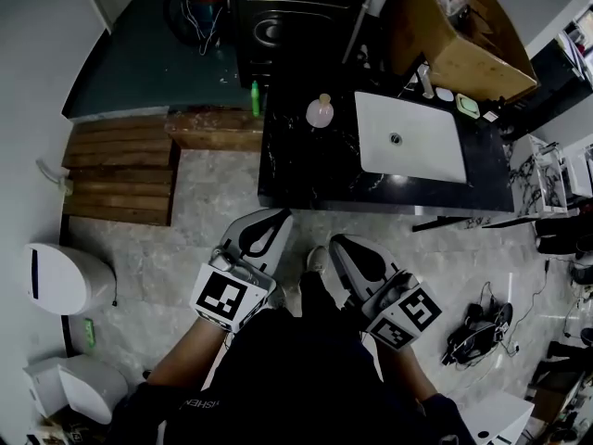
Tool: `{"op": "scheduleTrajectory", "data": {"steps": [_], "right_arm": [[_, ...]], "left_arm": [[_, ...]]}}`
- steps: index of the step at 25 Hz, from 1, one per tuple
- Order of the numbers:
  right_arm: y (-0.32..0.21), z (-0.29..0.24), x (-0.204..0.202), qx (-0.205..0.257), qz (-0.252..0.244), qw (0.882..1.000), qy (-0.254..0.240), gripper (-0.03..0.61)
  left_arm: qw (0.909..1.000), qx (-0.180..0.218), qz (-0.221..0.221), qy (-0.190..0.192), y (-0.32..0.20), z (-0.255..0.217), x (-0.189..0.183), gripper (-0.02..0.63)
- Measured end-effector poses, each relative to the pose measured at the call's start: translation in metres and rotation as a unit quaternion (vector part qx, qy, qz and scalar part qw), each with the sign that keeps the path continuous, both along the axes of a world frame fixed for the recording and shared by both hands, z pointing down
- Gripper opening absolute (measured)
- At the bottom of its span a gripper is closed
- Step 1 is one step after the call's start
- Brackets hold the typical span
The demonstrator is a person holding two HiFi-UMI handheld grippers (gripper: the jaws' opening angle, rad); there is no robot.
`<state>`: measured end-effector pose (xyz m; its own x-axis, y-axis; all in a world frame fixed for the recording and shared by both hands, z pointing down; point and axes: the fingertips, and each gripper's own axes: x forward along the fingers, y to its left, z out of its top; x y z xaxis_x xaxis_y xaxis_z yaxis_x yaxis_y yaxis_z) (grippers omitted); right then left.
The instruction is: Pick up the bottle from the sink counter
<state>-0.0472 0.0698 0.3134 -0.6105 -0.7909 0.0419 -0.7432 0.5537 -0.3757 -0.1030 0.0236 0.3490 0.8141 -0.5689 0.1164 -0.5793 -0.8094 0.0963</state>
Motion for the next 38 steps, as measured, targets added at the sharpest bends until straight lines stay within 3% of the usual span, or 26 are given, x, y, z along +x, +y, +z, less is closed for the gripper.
{"op": "scheduleTrajectory", "data": {"steps": [15,21,27,38], "right_arm": [[-0.086,0.017,0.068,-0.008,-0.015,1.000,0.004,0.023],[-0.127,0.025,0.098,-0.017,-0.034,0.999,-0.002,0.023],[-0.162,0.031,0.124,-0.025,-0.051,0.998,-0.007,0.022],[-0.214,0.045,0.158,-0.034,-0.083,0.996,-0.008,0.023]], "left_arm": [[0.9996,-0.008,-0.017,-0.022,-0.083,0.008,0.060,0.008],[0.9987,-0.017,-0.041,-0.024,-0.124,0.015,0.086,0.008],[0.9958,-0.042,-0.061,-0.054,-0.154,0.033,0.102,0.008],[0.9924,-0.040,-0.101,-0.058,-0.210,0.049,0.127,0.008]]}}
